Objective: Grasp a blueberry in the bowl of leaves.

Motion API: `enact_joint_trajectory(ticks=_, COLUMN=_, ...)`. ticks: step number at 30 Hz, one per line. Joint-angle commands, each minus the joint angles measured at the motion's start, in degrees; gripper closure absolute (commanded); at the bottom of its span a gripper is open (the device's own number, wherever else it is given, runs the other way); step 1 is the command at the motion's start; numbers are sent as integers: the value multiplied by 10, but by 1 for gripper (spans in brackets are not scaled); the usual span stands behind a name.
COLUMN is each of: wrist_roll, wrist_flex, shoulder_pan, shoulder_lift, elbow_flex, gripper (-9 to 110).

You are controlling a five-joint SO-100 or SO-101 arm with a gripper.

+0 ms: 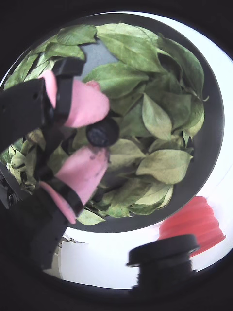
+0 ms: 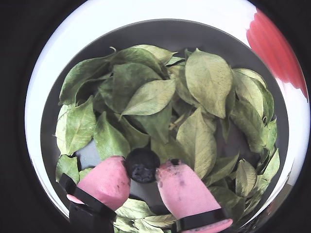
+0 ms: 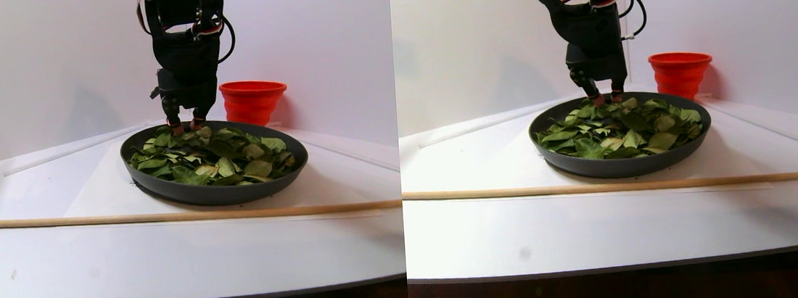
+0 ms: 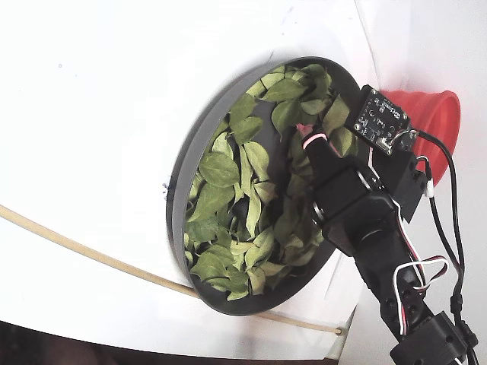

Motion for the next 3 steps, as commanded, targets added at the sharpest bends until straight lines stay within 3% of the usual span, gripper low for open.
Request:
enact_joint_trajectory(ticks=1, wrist_roll=-2, wrist_flex=-11, shoulder_pan=14, shoulder_lift=91, elbow_flex=-4, gripper=92)
enact_joint_trajectory(ticks=3, wrist_roll=-4, wrist_flex=-11, shoulder_pan=16, shoulder_lift=94, elbow_flex=-3, gripper=92)
